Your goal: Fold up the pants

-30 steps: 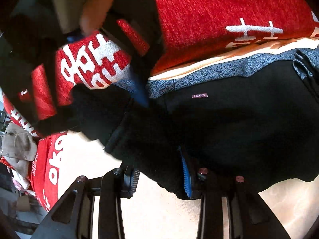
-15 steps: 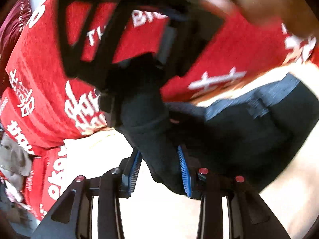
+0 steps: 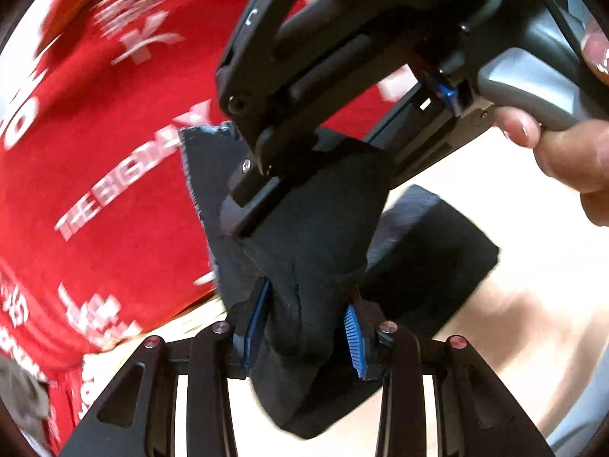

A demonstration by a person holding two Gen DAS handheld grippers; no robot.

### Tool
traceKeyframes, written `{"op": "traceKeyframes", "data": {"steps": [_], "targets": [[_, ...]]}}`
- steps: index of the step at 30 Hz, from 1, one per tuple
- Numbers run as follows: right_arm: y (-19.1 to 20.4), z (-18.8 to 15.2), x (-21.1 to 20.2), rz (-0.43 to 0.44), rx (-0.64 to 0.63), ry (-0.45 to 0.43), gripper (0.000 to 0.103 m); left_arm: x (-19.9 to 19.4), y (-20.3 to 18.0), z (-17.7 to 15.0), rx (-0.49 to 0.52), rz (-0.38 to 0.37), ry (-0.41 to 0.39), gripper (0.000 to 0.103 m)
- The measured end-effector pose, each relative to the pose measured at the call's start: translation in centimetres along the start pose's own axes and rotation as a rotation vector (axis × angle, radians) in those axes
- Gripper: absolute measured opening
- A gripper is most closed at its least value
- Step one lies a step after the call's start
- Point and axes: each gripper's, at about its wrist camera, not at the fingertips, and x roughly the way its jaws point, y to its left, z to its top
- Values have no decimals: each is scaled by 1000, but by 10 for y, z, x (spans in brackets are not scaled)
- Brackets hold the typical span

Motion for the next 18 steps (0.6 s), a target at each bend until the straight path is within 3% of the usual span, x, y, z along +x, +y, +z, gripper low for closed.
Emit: {"op": "traceKeyframes", "data": {"steps": [8,11,15,18], "targets": [[-123,-45,-58,19,209,-107,22,48,-106,14,185,-65,61,37],[-166,-56,-63,15,267,-120,22,68,-131,16,214,-93,99,37],[-202,-63,-60,-7,310,-121,22,86,-151,13,248,-78,138,37],[-213,-63,-54,0,327,-122,23,92,-145,10,251,-107,161,63]]}}
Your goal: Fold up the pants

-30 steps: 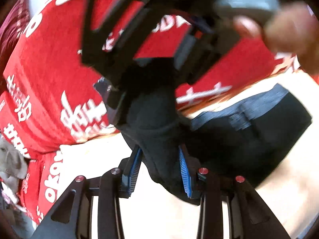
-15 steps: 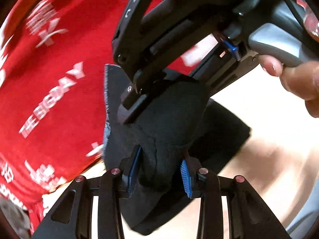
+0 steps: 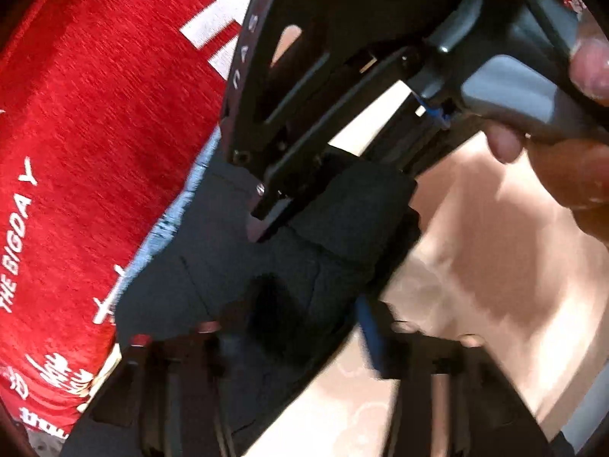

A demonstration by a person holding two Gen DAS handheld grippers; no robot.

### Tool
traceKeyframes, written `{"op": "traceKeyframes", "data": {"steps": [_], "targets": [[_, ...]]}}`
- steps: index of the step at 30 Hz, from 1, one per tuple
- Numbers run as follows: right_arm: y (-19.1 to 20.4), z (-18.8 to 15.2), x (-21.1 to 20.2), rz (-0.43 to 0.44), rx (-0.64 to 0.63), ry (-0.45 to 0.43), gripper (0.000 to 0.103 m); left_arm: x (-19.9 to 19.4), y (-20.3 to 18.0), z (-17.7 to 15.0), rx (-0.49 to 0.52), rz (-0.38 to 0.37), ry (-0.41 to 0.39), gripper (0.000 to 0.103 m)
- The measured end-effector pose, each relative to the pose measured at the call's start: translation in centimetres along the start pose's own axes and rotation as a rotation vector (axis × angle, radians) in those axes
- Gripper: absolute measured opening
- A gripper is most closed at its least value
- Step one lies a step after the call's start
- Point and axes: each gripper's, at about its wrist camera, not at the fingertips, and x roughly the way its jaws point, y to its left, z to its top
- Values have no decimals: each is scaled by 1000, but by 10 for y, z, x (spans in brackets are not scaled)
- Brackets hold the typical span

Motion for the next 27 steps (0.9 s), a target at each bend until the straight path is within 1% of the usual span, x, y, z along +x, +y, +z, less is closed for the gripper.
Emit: {"op": "traceKeyframes", "data": {"steps": [1,4,6,10,11,13,15,18,20,21,22,23,24,25,27], "targets": [[-2,-3,-1,-2,0,-1,24,-1,3,-2,-5,-4,3,65],[3,-2,-2,-22,-17,-6,24,-7,17,-10,-11,-3,6,65],[9,0,-3,-51,-26,-3,27,-16,32,-15,-49,-23,8,65],[22,-3,-10,-166,-46,-14,33,-35,68,-30,-165,-52,11,65],[26,-5,-14,-203,-52,-22,38,-37,80,-37,-204,-49,22,65],[35,-12,-18,-295,-60,-44,38,-37,106,-49,-297,-72,58,65],[38,-20,-26,-362,-60,-58,38,-37,116,-58,-373,-70,93,65],[30,-30,-42,-396,-40,-76,38,-26,146,-77,-492,-65,139,65],[27,-38,-44,-424,-29,-88,38,-19,156,-88,-540,-70,175,65],[28,-43,-43,-442,-30,-89,39,-14,159,-93,-558,-77,194,65],[26,-47,-41,-485,-31,-86,43,-9,161,-99,-583,-95,221,65],[25,-50,-40,-509,-32,-82,45,-7,163,-102,-600,-106,235,65],[22,-54,-38,-534,-32,-74,45,-5,165,-107,-623,-122,249,65],[20,-58,-36,-545,-26,-70,45,-4,167,-110,-637,-135,257,65],[16,-66,-37,-535,-13,-76,45,-2,170,-114,-659,-158,263,66]]}}
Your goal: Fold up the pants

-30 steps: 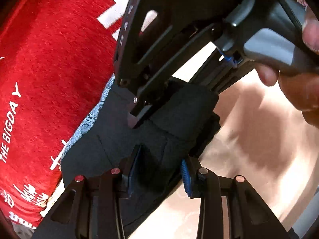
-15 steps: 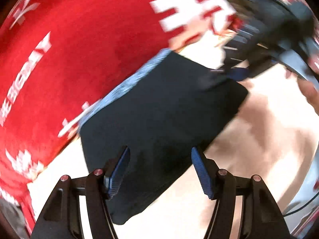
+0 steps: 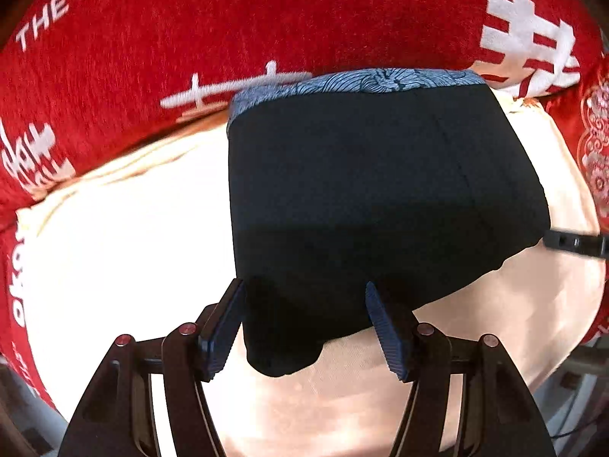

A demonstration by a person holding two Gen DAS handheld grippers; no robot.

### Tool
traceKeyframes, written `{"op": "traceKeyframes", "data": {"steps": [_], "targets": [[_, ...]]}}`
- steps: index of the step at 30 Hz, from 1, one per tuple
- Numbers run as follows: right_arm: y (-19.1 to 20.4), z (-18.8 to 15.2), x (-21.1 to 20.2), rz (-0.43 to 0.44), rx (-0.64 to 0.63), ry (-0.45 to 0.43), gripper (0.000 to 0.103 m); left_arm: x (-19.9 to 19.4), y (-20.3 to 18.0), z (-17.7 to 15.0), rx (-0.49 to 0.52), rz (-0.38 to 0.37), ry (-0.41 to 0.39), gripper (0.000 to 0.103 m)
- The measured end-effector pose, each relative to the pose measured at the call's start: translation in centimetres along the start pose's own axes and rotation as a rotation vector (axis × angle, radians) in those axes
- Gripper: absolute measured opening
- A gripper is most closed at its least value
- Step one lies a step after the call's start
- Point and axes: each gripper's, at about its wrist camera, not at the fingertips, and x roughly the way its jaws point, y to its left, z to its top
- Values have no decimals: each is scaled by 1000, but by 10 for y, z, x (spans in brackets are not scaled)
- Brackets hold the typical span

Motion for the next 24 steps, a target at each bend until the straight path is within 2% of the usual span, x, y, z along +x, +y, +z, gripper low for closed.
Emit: {"op": "traceKeyframes", "data": {"steps": [1,2,3,13,14,15,17,21,23,24], "targets": [[0,-3,1,0,6,5,45,1,2,0,-4,-2,4,70],[0,-6,1,-5,13,10,45,2,3,0,-5,5,7,82],[1,-9,2,-9,22,16,45,2,4,-1,-7,12,6,85],[17,-38,5,20,44,71,45,9,17,-8,-44,-21,30,86],[18,-39,6,18,38,73,45,10,18,-9,-44,-18,31,99],[21,-39,7,16,26,76,46,12,19,-9,-41,-9,36,103],[28,-40,10,6,-5,81,57,13,16,-7,-28,-11,46,103],[43,-39,13,10,-60,78,69,18,20,-9,-37,-28,69,103],[46,-39,13,14,-78,78,79,18,21,-9,-51,-37,79,103],[48,-39,13,14,-88,75,80,17,22,-10,-58,-40,82,103]]}}
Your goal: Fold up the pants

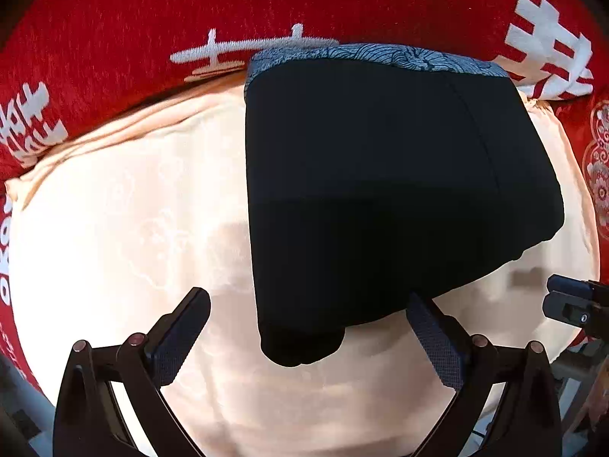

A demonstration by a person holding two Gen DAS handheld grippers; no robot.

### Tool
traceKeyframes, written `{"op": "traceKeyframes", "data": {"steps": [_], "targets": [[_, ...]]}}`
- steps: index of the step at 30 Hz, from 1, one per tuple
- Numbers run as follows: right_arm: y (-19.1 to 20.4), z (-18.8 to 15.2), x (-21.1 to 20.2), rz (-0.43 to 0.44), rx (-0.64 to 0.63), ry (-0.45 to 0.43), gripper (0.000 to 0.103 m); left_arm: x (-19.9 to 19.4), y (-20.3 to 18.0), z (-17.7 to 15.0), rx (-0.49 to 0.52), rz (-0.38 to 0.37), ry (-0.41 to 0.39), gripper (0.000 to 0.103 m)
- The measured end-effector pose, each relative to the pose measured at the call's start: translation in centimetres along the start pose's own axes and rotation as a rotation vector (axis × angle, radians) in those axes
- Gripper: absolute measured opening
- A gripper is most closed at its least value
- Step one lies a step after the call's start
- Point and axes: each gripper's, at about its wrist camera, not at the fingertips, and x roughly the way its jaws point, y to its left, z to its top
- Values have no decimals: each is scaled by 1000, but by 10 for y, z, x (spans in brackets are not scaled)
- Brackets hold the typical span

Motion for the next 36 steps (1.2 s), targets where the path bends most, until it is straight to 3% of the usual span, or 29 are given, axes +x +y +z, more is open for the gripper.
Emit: {"op": "traceKeyframes", "data": {"steps": [10,13,17,25,29,36], "targets": [[-8,7,-13,-16,-17,-35,81,-3,12,18,-43,-36,-11,103],[-18,14,-26,19,-6,-79,81,-2,23,30,-76,-60,-14,103],[-36,36,-36,88,15,-123,81,7,37,48,-120,-153,17,103],[-65,83,-11,268,75,-50,82,32,40,68,-170,-239,50,103],[-71,100,6,249,73,-12,84,47,39,77,-177,-296,61,103],[-79,120,27,384,69,0,84,66,35,93,-144,-368,71,103]]}}
